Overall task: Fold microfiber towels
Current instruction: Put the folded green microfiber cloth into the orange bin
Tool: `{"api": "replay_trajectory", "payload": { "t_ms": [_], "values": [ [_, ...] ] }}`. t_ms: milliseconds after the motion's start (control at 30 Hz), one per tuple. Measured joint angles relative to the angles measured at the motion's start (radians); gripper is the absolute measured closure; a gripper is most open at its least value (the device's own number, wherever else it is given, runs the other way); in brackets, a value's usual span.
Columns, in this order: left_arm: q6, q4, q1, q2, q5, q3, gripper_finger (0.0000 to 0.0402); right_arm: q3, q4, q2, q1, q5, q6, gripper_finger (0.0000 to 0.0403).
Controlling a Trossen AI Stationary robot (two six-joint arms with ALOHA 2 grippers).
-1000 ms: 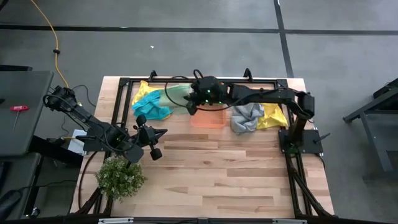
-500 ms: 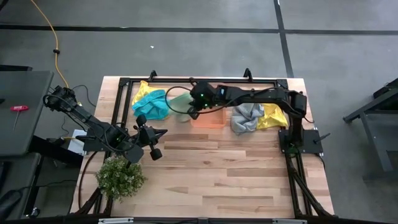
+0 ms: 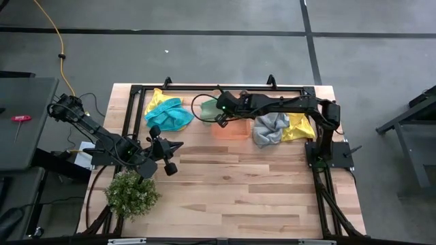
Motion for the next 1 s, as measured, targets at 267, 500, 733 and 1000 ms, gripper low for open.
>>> {"api": "replay_trajectory", "payload": {
  "t_ms": [267,500,733,1000],
  "values": [
    [0.000,-0.003,0.000,0.000,0.000,0.000,0.0401,0.000,-0.163,0.000,0.000,0.104,0.089,0.0402],
    [0.000,-0.003,0.000,0.000,0.000,0.000,0.0402,-0.003,-0.348,0.003,-0.005,0.138,0.170,0.0402],
    [0.000,-0.006,0.000,0.000,0.008,0.000,0.0402,-0.084,-0.394,0.006,-0.019,0.139,0.222,0.0402],
    [0.000,-0.007,0.000,0.000,0.018,0.000,0.0401,-0.207,-0.404,0.006,-0.036,0.143,0.257,0.0402]
  ]
}}
